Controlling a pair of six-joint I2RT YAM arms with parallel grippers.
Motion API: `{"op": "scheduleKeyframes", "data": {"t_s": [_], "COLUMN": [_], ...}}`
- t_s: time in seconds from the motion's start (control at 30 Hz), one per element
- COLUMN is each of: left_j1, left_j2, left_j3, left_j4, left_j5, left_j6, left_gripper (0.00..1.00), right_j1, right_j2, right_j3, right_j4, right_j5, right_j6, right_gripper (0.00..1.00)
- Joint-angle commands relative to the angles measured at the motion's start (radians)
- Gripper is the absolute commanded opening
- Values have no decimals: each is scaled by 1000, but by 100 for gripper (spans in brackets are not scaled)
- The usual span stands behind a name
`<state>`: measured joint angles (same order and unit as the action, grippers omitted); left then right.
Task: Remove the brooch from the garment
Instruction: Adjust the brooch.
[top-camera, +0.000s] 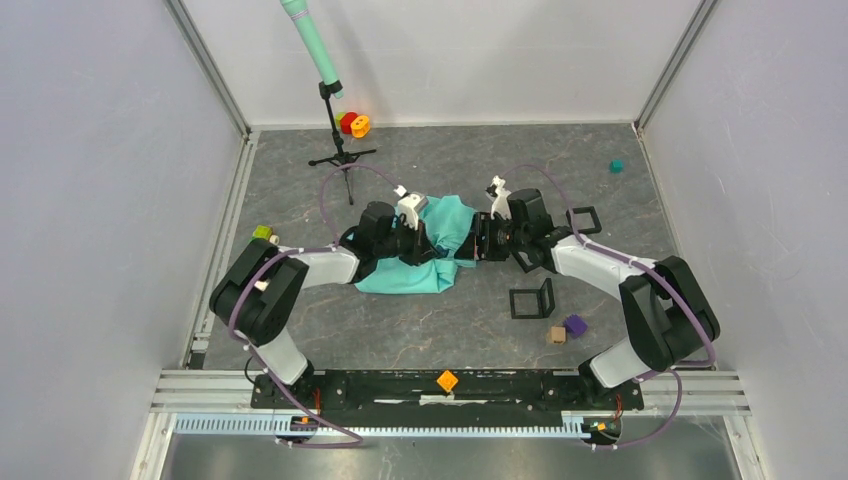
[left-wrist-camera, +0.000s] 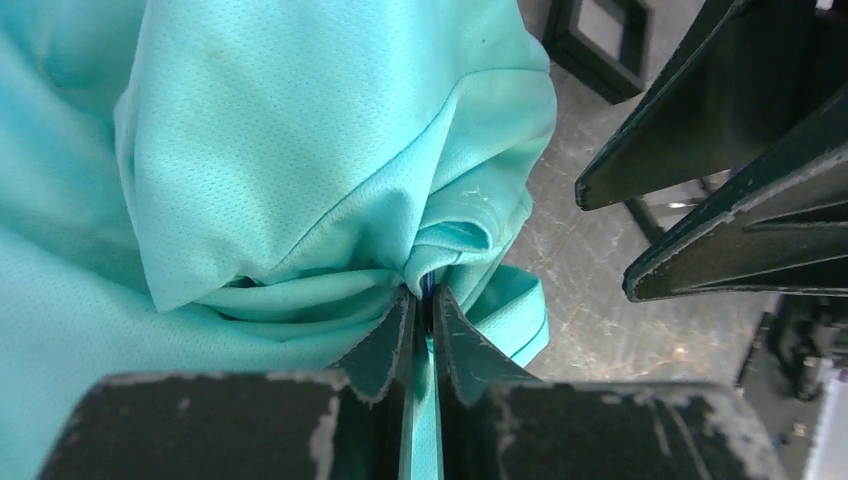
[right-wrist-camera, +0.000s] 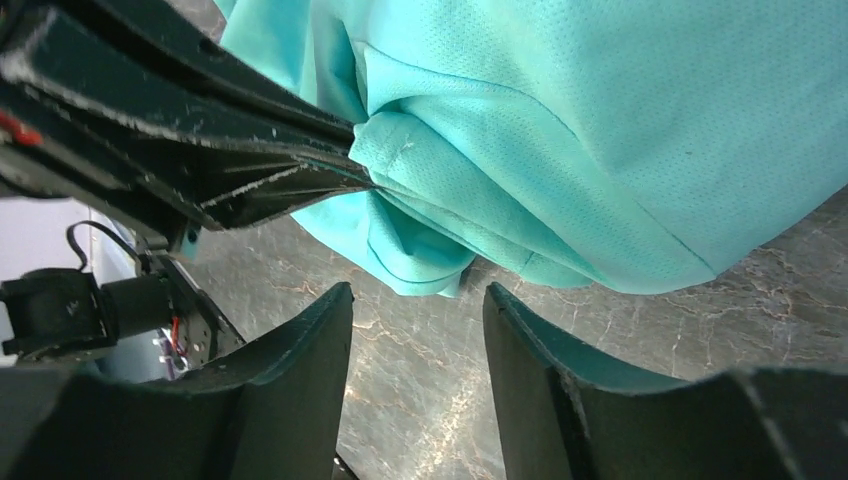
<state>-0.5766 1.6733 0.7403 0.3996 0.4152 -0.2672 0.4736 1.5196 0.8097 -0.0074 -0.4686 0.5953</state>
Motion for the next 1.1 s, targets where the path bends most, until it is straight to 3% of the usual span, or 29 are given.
{"op": "scheduleKeyframes", "data": {"t_s": [0.0,0.3,0.43,0.6,0.77,0.87,1.0,1.07], "left_j1": [38,43,43,44,44,43,43,43], "left_j2": [34,44,19,21,36,24,-2,10], "left_j3": [18,38,33,31,26,16,-14,-13], "left_j4": [82,105,86,98,168,217,276,294], "left_j5": [234,376,371,386,459,485,485,487], "left_j6": [-141,-218,-188,-187,-219,-238,-248,-266], "left_gripper": [14,15,15,15,15,14,14,14], "right_j1": [18,26,10,-28,-79,-92,-93,-93], "right_j2": [3,86,100,96,92,109,142,155], "right_j3": [33,62,66,58,47,66,108,120], "right_j4": [1,142,168,155,168,167,146,123], "right_j5": [-19,-94,-103,-108,-154,-155,-150,-147], "right_j6": [-144,-151,-149,-173,-184,-172,-168,-179], "right_gripper": [54,52,55,69,71,65,46,44]}}
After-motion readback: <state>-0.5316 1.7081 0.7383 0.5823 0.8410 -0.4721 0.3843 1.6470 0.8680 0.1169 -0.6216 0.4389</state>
